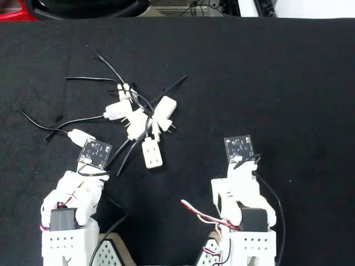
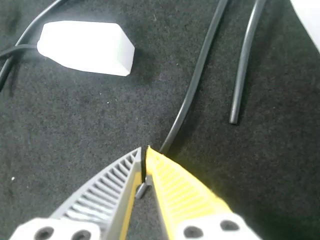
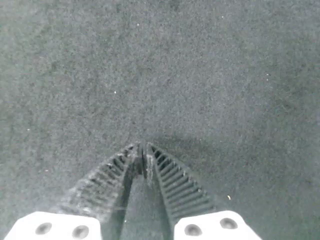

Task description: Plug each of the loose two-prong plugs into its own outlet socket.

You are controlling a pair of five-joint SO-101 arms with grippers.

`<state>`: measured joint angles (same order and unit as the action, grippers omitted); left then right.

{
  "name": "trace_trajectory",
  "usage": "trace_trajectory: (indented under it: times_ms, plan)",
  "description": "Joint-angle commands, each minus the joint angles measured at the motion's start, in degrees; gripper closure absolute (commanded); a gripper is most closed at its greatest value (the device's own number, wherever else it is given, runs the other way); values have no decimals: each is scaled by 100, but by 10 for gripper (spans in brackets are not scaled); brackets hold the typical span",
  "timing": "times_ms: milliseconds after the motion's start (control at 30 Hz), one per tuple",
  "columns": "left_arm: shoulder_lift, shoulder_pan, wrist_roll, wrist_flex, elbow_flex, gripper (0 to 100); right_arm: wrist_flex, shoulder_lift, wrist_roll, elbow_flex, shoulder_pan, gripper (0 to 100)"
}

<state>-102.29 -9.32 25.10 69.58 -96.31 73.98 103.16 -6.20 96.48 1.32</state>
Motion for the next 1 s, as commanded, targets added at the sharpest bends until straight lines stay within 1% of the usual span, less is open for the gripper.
trace_trajectory:
  times_ms: [0, 867, 967]
  plan:
    - [-26, 22, -35, -53, -110, 970, 18, 391, 26, 4, 62, 985]
    - [-35, 66, -18, -62, -110, 968, 18, 391, 62, 4, 62, 985]
    - [-35, 66, 0, -211, 4, 967, 18, 391, 62, 4, 62, 984]
